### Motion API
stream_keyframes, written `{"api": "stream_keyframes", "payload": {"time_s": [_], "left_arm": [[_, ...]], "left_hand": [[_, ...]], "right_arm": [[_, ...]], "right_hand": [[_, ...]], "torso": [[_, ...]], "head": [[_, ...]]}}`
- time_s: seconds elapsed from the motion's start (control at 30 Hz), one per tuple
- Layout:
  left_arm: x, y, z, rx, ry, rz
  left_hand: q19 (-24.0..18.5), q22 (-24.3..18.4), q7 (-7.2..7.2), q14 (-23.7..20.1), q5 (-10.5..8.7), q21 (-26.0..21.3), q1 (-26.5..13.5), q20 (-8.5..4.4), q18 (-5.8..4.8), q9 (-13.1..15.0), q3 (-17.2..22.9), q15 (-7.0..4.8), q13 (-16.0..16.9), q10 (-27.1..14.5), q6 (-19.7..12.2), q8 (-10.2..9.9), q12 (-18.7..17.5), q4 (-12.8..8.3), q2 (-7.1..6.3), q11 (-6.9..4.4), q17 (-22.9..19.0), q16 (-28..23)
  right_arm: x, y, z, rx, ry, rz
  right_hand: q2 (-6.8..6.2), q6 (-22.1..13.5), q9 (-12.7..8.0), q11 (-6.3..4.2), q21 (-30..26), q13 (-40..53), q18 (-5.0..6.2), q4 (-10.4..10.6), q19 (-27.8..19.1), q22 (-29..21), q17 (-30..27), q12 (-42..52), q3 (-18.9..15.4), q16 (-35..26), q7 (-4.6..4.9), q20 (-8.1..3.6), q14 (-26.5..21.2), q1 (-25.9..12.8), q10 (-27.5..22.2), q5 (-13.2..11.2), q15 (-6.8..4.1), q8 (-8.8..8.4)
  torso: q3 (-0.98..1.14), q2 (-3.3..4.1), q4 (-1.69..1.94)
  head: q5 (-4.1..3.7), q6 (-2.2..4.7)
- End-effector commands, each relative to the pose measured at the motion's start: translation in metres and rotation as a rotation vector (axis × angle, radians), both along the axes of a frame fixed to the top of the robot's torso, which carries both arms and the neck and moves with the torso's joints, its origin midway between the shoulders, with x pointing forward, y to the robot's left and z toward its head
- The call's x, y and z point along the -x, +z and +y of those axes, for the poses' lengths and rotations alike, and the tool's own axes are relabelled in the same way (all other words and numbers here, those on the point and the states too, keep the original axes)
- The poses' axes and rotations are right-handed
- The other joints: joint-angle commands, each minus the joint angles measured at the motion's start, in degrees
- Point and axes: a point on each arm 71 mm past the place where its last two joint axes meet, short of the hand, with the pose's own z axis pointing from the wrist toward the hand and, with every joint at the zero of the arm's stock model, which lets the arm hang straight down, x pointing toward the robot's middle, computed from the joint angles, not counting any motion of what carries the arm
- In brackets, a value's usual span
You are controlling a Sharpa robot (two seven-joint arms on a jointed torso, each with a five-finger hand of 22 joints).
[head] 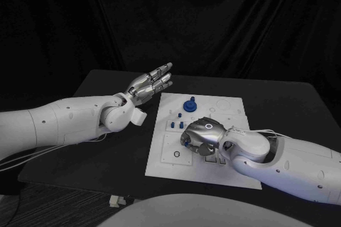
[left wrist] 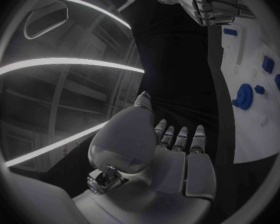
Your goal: Assemble the parts on the task board
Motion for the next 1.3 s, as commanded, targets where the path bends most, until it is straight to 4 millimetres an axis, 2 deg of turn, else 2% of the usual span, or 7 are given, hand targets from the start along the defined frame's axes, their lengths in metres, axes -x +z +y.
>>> {"api": "stream_keyframes", "payload": {"time_s": [0.03,0.2,0.3,0.5,0.73,1.0,1.3], "left_arm": [[0.0,0.0,-0.002,0.015,-0.009,0.002],[0.001,0.0,-0.002,0.014,-0.01,0.004],[0.001,-0.001,-0.002,0.014,-0.01,0.005],[0.0,-0.001,-0.003,0.013,-0.012,0.006],[0.0,-0.002,-0.003,0.014,-0.014,0.008],[0.0,-0.002,-0.004,0.014,-0.017,0.011],[0.0,-0.003,-0.003,0.013,-0.016,0.011]], "left_hand": [[0.0,0.1,0.46,-0.02,0.33,0.12,0.6,0.22,0.81,0.04,0.19,0.27,0.07,0.17,-0.04,0.26,0.19,-0.26,0.16,0.29,-0.1,-0.21],[0.0,0.08,0.52,-0.02,0.4,0.12,0.7,0.26,0.82,0.04,0.21,0.31,0.07,0.17,-0.04,0.26,0.17,-0.31,0.18,0.29,-0.1,-0.21],[0.0,0.08,0.66,-0.02,0.48,0.12,0.83,0.31,0.83,0.05,0.21,0.4,0.07,0.17,0.02,0.27,0.19,-0.37,0.18,0.22,-0.1,-0.21],[0.01,0.08,0.78,-0.02,0.51,0.12,0.91,0.35,0.84,0.06,0.22,0.47,0.06,0.16,0.08,0.28,0.14,-0.41,0.2,0.2,-0.1,-0.21],[0.02,0.1,1.07,-0.02,0.67,0.13,1.09,0.47,0.85,0.09,0.23,0.61,0.06,0.16,0.27,0.31,0.14,-0.48,0.24,0.16,-0.1,-0.21],[0.02,0.08,1.19,-0.02,0.82,0.13,1.2,0.52,0.86,0.1,0.24,0.67,0.06,0.15,0.37,0.33,0.13,-0.53,0.28,0.16,-0.1,-0.21],[0.03,0.08,1.37,-0.02,1.6,0.13,1.62,0.63,0.88,0.13,0.31,0.73,0.07,0.15,0.59,0.36,0.2,-0.75,0.44,0.22,-0.1,-0.21]], "right_arm": [[0.001,-0.002,0.001,0.011,-0.013,0.007],[0.0,-0.003,0.0,0.023,-0.027,0.012],[0.0,-0.004,-0.001,0.036,-0.038,0.016],[-0.002,-0.006,-0.005,0.057,-0.06,0.022],[-0.003,-0.002,-0.012,0.011,-0.074,-0.001],[-0.004,0.018,-0.028,-0.077,-0.082,-0.064],[-0.025,0.064,-0.065,-0.112,-0.136,-0.157]], "right_hand": [[-0.32,-0.68,0.03,0.14,-0.38,0.02,-0.12,-0.43,-0.5,9.31,2.0,0.12,0.15,-0.31,0.06,-0.02,2.89,0.08,0.21,-0.17,0.41,-0.42],[-0.76,-4.98,-0.66,0.48,-1.8,-0.37,0.14,-0.32,-1.19,8.91,1.01,-0.7,0.18,-1.0,0.77,0.35,2.47,-1.14,-0.64,-3.8,0.79,-3.17],[-1.44,-8.34,-1.38,0.54,-3.06,-0.71,0.39,0.03,-1.76,8.56,0.16,-1.45,0.02,-1.57,-0.25,0.46,2.11,-2.09,-1.69,-5.72,0.86,-5.13],[-2.23,-10.05,-1.95,1.29,-4.95,-1.03,0.68,0.75,-2.67,8.07,-1.01,-2.33,-0.86,-2.34,-0.64,0.96,1.46,-3.52,-3.68,-8.31,1.47,-6.25],[-2.18,-13.51,-3.11,2.07,-7.28,-0.47,1.1,2.24,-3.76,7.59,-2.22,-1.98,-6.12,-2.96,-2.31,1.27,0.52,-4.39,-8.91,-10.93,1.6,-8.04],[-1.0,-14.37,-3.96,2.29,-9.6,0.73,1.44,4.29,-4.63,7.11,-3.57,0.49,-11.79,-3.63,-2.76,1.22,-0.28,-2.71,-12.38,-12.46,1.55,-8.26],[0.29,-11.36,-3.9,1.71,-6.5,1.23,0.85,5.72,-3.03,8.07,-1.46,2.96,-12.16,-1.99,-2.81,0.73,0.74,-1.43,-11.41,-10.92,0.86,-6.68]], "torso": [[-0.03,-0.03,-0.04],[-0.03,-0.06,-0.04],[-0.03,-0.08,-0.05],[-0.01,-0.05,-0.06],[-0.02,-0.02,-0.06],[-0.03,-0.1,-0.09],[-0.07,-0.23,-0.02]], "head": [[0.06,-0.01],[0.07,-0.01],[0.12,-0.01],[-0.04,-0.01],[-0.21,-0.01],[-0.14,-0.01],[-0.1,-0.01]]}}
